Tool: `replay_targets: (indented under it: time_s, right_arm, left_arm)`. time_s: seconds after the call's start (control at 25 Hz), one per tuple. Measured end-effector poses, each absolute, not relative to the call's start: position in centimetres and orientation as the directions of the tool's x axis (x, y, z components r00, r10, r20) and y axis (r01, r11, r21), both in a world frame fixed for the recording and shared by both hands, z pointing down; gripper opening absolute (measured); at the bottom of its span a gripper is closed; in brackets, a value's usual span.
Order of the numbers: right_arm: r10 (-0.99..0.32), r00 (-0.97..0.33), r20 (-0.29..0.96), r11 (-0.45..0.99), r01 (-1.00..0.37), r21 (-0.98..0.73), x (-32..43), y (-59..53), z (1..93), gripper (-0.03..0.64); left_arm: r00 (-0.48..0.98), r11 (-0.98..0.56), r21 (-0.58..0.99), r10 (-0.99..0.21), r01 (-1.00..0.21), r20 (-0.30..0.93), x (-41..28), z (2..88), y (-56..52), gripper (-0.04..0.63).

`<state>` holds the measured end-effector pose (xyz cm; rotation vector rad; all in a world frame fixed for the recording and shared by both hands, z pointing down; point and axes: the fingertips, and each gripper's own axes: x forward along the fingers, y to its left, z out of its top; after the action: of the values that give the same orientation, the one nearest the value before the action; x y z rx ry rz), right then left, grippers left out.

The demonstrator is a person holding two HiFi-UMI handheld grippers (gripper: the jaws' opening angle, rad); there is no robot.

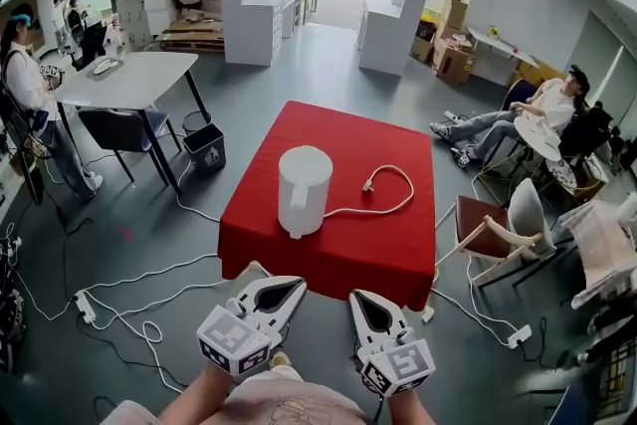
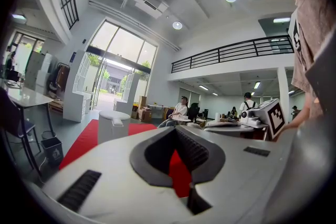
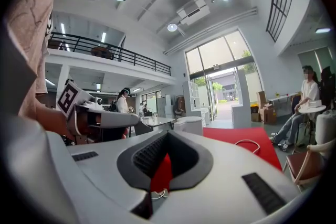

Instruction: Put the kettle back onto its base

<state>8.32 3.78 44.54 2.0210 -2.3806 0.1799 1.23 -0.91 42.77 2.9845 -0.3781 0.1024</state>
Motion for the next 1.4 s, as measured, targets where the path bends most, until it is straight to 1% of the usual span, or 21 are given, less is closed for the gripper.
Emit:
replay_targets:
  time_s: [0.4,0.56,0.76,0.92,1.4]
  right_arm:
    - [-0.984,-0.169,0.049,0.165,-0.983,-0.076,6.6,11.7,43.0,0.006]
    - [-0.985,-0.165,0.048,0.161,-0.984,-0.074,5.6,15.1,43.3,0.006]
    - [-0.982,-0.188,0.029,0.186,-0.980,-0.065,3.9,19.0,43.0,0.006]
    - [-0.977,-0.210,0.032,0.208,-0.976,-0.066,2.2,21.2,42.6,0.006]
    - [-0.986,-0.165,0.027,0.162,-0.983,-0.085,-1.3,23.9,42.6,0.006]
  left_arm:
    - [0.961,-0.956,0.107,-0.264,-0.272,0.086,-0.5,42.8,6.8,-0.011]
    - [0.952,-0.948,0.106,-0.288,-0.299,0.107,-2.1,42.5,10.2,-0.011]
    - [0.948,-0.942,0.119,-0.302,-0.313,0.102,-4.1,43.4,14.8,-0.011]
    - [0.946,-0.940,0.121,-0.305,-0.318,0.108,-5.4,43.0,16.8,-0.011]
    - [0.951,-0.947,0.103,-0.296,-0.304,0.091,-8.9,42.3,19.0,-0.011]
